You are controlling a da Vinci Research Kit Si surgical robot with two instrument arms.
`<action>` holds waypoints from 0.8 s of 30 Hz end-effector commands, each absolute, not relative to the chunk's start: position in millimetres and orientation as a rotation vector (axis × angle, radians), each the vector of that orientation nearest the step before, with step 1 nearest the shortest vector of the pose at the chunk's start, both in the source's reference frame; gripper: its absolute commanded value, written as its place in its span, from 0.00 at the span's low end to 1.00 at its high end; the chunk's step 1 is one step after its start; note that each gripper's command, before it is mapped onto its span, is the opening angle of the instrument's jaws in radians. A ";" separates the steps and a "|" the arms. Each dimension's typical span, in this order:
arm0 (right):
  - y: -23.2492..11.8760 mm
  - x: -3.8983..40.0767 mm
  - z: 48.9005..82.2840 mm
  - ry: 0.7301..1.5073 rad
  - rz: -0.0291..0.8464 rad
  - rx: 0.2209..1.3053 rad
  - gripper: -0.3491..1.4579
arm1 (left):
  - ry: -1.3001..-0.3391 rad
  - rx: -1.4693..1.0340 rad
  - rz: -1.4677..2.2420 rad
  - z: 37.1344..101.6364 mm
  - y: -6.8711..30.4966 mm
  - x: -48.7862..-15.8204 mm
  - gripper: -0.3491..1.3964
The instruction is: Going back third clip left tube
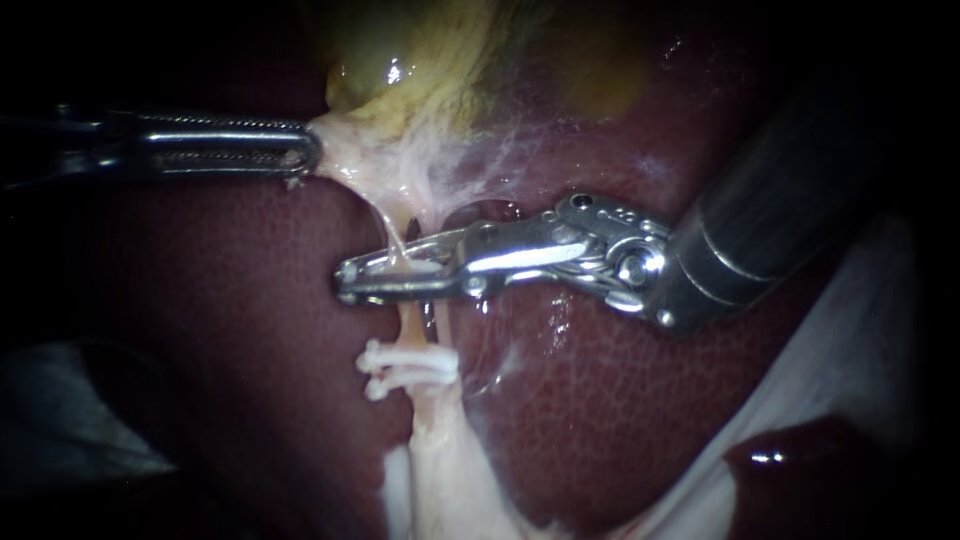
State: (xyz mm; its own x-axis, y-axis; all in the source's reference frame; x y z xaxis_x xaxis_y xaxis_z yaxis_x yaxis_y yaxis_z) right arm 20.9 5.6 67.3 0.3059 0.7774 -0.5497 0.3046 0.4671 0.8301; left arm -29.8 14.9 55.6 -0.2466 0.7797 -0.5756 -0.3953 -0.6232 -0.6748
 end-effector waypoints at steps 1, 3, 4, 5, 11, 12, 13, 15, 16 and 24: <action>5.6 21.0 67.3 1.274 0.411 1.100 0.00 | -0.515 -1.222 1.942 55.6 14.8 -29.9 0.00; 5.5 21.0 67.2 1.275 0.397 1.112 0.07 | -0.514 -1.221 1.942 55.5 14.8 -29.9 0.00; 5.4 21.1 67.2 1.276 0.391 1.115 0.13 | -0.514 -1.221 1.942 55.5 14.8 -30.0 0.00; 5.4 21.2 67.2 1.276 0.387 1.118 0.19 | -0.514 -1.221 1.942 55.4 14.7 -30.0 0.00; 5.1 22.9 67.3 1.268 0.399 1.127 0.44 | -0.514 -1.221 1.942 55.3 14.6 -30.1 0.00; 5.1 23.1 67.4 1.268 0.399 1.125 0.45 | -0.514 -1.221 1.942 55.2 14.6 -30.1 0.00; 5.1 23.5 67.5 1.269 0.416 1.107 0.46 | -0.514 -1.221 1.942 55.2 14.6 -30.1 0.00; 5.1 23.8 67.6 1.269 0.452 1.067 0.47 | -0.511 -1.220 1.942 55.2 14.6 -30.1 0.00; 5.1 23.8 67.7 1.266 0.467 1.060 0.47 | -0.511 -1.220 1.942 55.2 14.6 -30.1 0.00; 5.8 23.8 68.7 1.288 0.496 0.939 0.47 | -0.510 -1.220 1.942 54.9 14.4 -30.2 0.00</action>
